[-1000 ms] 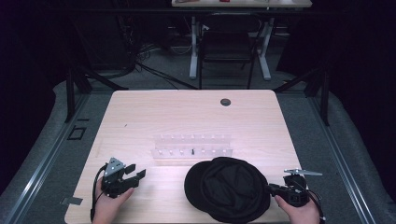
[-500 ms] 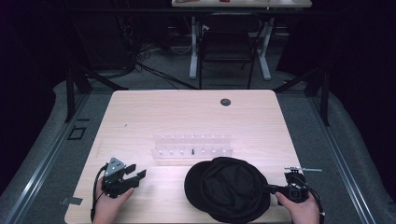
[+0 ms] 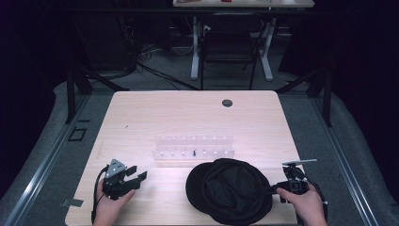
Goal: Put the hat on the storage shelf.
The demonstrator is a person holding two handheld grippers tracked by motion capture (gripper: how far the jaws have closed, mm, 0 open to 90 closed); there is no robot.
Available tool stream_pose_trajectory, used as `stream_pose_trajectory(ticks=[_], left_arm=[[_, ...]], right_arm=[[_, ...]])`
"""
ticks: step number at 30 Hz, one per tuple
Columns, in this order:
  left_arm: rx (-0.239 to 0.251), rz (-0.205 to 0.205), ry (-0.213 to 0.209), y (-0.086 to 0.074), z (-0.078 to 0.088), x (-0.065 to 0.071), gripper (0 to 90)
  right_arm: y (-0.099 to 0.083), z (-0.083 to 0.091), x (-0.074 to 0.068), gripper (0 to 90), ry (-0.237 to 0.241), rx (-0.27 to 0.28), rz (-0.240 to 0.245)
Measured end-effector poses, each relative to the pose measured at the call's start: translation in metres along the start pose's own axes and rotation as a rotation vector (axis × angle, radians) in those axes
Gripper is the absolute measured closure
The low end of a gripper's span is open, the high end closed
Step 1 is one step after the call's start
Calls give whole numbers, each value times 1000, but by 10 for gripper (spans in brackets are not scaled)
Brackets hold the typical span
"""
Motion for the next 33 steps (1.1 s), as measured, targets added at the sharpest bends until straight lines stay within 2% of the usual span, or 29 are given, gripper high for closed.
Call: stream_pose_trajectory(ticks=[1,2,4,5,6,7,8,9,10,11,12,13,15,16,19,22,24,29,30,31,32,33], left_arm=[[0,0,0,0,0,0,481],[0,-2,0,0,0,0,481],[-2,-3,0,0,0,0,482],[-2,-2,-1,0,0,0,482],[-2,-2,0,0,0,0,481],[-1,-1,0,0,0,0,481],[-1,-1,0,0,0,0,481],[-1,-1,0,0,0,0,481],[0,-4,0,0,1,0,481],[0,-4,0,0,1,0,481],[0,-4,1,0,1,0,481],[0,-2,1,0,0,0,481],[0,-2,2,0,0,0,481],[-1,-2,2,0,0,0,481],[-1,-5,4,0,0,0,481],[-2,-2,4,0,0,0,481],[-1,-2,3,0,0,0,481],[-2,-1,5,-1,0,0,481],[0,-1,7,-1,0,0,482],[0,-1,7,-1,0,0,482],[-2,-6,9,-1,0,0,482],[-3,-6,8,-1,0,0,481]], right_arm=[[2,2,1,788,-37,-32,14],[2,1,-1,788,-10,-32,2],[4,-1,-4,787,-35,-41,-4],[5,2,-3,786,-47,-95,38],[6,-2,-7,789,-48,-40,-12],[7,1,-5,789,-53,-111,26],[7,-2,-6,789,-56,-78,-9],[7,-2,-6,789,-56,-78,-9],[9,0,-6,793,-61,-137,-2],[10,-1,-7,798,-46,-134,-17],[10,-2,-7,804,-56,-146,-19],[11,-3,-8,811,-43,-142,-31],[12,-3,-8,837,-28,-169,-29],[12,-4,-9,849,-23,-160,-46],[14,-4,-10,873,-9,-184,-35],[15,-3,-12,878,2,-185,-39],[16,0,-13,879,10,-194,-33],[22,12,-19,881,70,-177,-58],[23,14,-23,881,84,-158,-75],[23,14,-23,881,84,-158,-75],[24,17,-25,881,95,-155,-81],[26,23,-32,882,111,-164,-65]])
Point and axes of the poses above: each handheld gripper's, and its own axes: z roughly backward along the jaws, y roughly out of its top, x roughly to its right, the point moved 5 cm from there along -z, roughly forward along the jaws, and after that the axes turned 8 degrees about x, right-handed, at the moved point
